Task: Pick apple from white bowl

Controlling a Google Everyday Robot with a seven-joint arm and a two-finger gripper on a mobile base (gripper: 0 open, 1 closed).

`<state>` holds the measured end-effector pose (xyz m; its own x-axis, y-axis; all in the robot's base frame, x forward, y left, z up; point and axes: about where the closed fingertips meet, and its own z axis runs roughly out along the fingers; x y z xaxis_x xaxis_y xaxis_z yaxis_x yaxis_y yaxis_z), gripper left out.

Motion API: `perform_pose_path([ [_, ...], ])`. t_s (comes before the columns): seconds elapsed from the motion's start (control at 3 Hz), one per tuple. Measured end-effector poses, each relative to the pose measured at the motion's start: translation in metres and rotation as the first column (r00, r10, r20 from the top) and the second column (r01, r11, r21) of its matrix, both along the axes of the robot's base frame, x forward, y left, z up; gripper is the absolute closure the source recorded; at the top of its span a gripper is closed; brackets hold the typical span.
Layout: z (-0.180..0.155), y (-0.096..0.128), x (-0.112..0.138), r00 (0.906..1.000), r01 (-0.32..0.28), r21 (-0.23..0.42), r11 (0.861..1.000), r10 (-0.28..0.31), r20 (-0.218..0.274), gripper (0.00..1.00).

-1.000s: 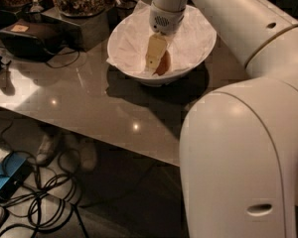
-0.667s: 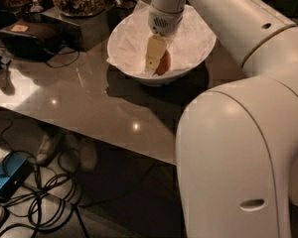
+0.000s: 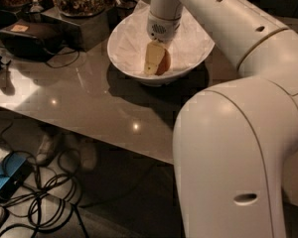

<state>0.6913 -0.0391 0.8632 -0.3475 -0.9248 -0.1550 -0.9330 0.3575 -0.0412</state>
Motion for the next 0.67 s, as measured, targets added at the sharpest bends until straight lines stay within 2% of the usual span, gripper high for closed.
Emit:
perform_pose_path([
  [0.33, -0.0080, -0.0018, -0.0026, 1.0000, -0.006, 0.009, 1.000, 0.006, -0.007, 0.34],
  [0.67, -0.0081, -0.0018, -0.0026, 1.0000, -0.006, 0.009, 1.000, 0.006, -0.007, 0.56],
])
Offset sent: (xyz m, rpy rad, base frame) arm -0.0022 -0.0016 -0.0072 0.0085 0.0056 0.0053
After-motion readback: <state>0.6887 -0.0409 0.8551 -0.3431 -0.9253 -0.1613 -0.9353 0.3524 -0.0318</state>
